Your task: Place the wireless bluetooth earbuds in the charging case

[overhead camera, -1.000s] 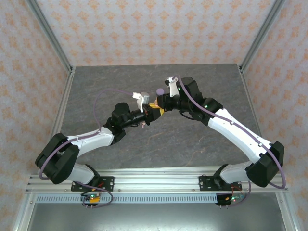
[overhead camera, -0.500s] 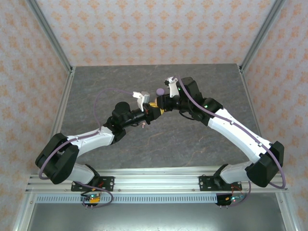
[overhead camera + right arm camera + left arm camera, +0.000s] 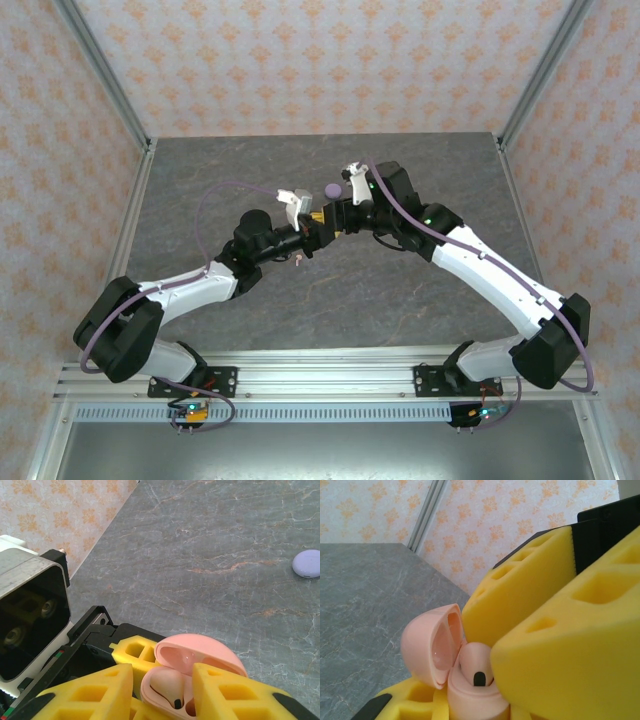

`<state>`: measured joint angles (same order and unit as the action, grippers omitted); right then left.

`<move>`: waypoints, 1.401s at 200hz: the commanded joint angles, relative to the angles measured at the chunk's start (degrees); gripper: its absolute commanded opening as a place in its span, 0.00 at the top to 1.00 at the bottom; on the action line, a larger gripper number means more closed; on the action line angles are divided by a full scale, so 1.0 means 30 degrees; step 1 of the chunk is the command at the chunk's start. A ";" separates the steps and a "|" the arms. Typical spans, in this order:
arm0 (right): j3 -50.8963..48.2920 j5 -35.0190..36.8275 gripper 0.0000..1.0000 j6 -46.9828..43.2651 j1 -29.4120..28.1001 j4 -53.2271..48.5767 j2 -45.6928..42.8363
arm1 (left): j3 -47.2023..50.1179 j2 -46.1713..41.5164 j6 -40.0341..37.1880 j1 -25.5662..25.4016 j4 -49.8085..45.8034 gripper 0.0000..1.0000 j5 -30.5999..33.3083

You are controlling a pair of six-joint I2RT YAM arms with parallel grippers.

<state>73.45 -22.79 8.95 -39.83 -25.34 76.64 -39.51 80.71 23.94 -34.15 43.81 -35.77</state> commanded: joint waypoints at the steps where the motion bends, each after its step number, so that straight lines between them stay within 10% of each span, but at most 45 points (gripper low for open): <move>1: -0.0116 -0.0105 0.61 0.0089 -0.0140 -0.0415 -0.0529 | -0.0739 -0.0550 -0.0784 -0.0250 0.0073 0.98 -0.0371; 129: -0.0413 0.8819 0.51 0.1878 0.0167 -0.1913 -0.2006 | 0.0482 -0.3339 -0.3528 -0.0364 -0.3724 0.98 -0.0110; 280: 0.0547 0.1514 0.50 0.3762 0.1275 -0.2009 0.6451 | 0.1012 -0.9736 -0.4633 -0.0148 -0.9645 0.97 0.1491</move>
<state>72.66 -14.11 18.52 -34.74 -32.71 92.58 -36.32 53.78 11.84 -34.87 18.04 -32.82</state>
